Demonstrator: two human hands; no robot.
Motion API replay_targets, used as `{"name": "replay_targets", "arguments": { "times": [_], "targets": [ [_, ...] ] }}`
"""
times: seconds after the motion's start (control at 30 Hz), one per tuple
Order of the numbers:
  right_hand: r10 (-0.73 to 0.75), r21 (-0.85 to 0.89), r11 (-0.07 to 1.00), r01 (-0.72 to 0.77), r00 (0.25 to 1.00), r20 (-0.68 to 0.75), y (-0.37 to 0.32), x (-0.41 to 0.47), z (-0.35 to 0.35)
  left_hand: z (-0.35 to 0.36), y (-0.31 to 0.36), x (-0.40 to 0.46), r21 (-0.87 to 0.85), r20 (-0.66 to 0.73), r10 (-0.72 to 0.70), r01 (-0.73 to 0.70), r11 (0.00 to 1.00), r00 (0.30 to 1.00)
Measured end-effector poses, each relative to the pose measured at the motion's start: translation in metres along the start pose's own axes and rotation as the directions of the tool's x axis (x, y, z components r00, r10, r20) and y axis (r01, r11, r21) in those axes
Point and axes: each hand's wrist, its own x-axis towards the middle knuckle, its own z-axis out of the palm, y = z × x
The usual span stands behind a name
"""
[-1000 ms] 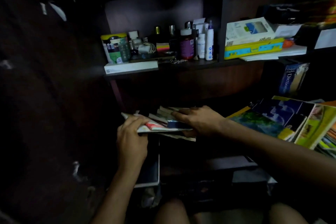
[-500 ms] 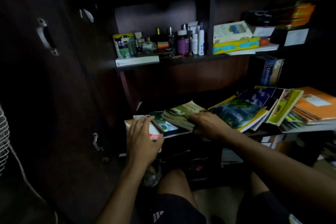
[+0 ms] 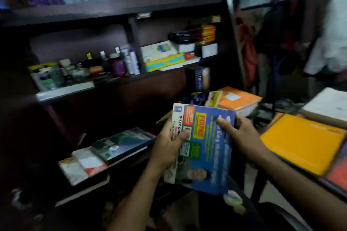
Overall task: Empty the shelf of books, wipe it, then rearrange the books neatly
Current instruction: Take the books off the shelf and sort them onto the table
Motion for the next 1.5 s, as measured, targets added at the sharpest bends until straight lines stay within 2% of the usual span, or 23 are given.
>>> {"name": "replay_targets", "arguments": {
  "times": [0.07,0.1,0.17,0.27,0.33,0.4,0.6,0.73,0.8,0.9,0.97,1.0,1.03,1.07,1.13,1.27,1.37,1.43,1.5],
  "targets": [
    [0.258,0.257,0.935,-0.245,0.966,-0.015,0.007,-0.027,-0.027,0.044,0.005,0.003,-0.082,0.034,-0.025,0.028,0.996,0.999],
    [0.350,0.326,0.888,-0.325,0.937,-0.019,0.007,-0.039,-0.041,0.063,0.008,0.004,-0.101,0.051,-0.043,0.048,0.994,0.998],
    [0.410,0.296,0.884,-0.361,0.904,-0.124,0.010,-0.054,-0.076,0.101,0.011,0.014,-0.102,0.138,-0.089,0.104,0.989,0.986],
    [0.335,0.169,0.941,-0.292,0.872,-0.357,0.008,-0.065,-0.132,0.152,0.020,0.034,-0.073,0.293,-0.148,0.176,0.982,0.945],
    [0.253,0.109,0.967,-0.230,0.818,-0.517,0.004,-0.068,-0.170,0.187,0.028,0.048,-0.105,0.353,-0.145,0.193,0.976,0.924],
    [0.234,0.094,0.970,-0.226,0.742,-0.628,-0.006,-0.075,-0.205,0.223,0.037,0.060,-0.140,0.395,-0.128,0.197,0.970,0.910],
    [0.236,-0.019,0.901,-0.433,0.527,-0.816,-0.013,-0.100,-0.283,0.270,0.046,0.105,0.049,0.499,-0.080,0.064,0.997,0.863],
    [0.189,-0.171,0.752,-0.636,0.458,-0.869,0.003,-0.113,-0.304,0.299,0.050,0.134,0.066,0.508,-0.043,0.011,0.998,0.860],
    [0.189,-0.238,0.652,-0.720,0.458,-0.869,0.010,-0.116,-0.312,0.316,0.049,0.148,0.159,0.557,-0.041,-0.058,0.986,0.829],
    [0.245,-0.442,0.342,-0.829,0.533,-0.810,0.015,-0.115,-0.310,0.335,0.034,0.149,0.498,0.640,-0.147,-0.261,0.827,0.755],
    [0.272,-0.627,0.095,-0.773,0.626,-0.731,0.021,-0.115,-0.303,0.347,0.018,0.132,0.508,0.739,-0.198,-0.340,0.792,0.644],
    [0.308,-0.714,0.003,-0.700,0.680,-0.665,0.025,-0.114,-0.299,0.351,0.011,0.121,0.514,0.779,-0.212,-0.408,0.754,0.590],
    [0.373,-0.770,-0.044,-0.636,0.705,-0.603,0.027,-0.116,-0.295,0.356,0.002,0.112,0.528,0.799,-0.219,-0.479,0.701,0.559],
    [0.442,-0.797,-0.049,-0.602,0.702,-0.558,0.029,-0.116,-0.291,0.358,-0.005,0.104,0.552,0.795,-0.218,-0.525,0.648,0.566],
    [0.507,-0.798,-0.038,-0.602,0.676,-0.535,0.030,-0.115,-0.286,0.358,-0.009,0.094,0.575,0.775,-0.200,-0.538,0.616,0.599],
    [0.471,-0.795,-0.062,-0.603,0.685,-0.556,0.024,-0.110,-0.282,0.353,-0.011,0.086,0.526,0.775,-0.130,-0.516,0.676,0.619],
    [0.381,-0.827,0.006,-0.562,0.766,-0.518,0.023,-0.103,-0.265,0.338,-0.011,0.080,0.478,0.742,-0.099,-0.420,0.772,0.663],
    [0.305,-0.870,0.058,-0.490,0.839,-0.451,0.025,-0.093,-0.248,0.323,-0.008,0.076,0.423,0.716,-0.030,-0.399,0.813,0.697],
    [0.259,-0.896,0.159,-0.414,0.894,-0.366,0.026,-0.081,-0.228,0.301,-0.003,0.069,0.348,0.667,0.061,-0.383,0.856,0.742]
  ]
}}
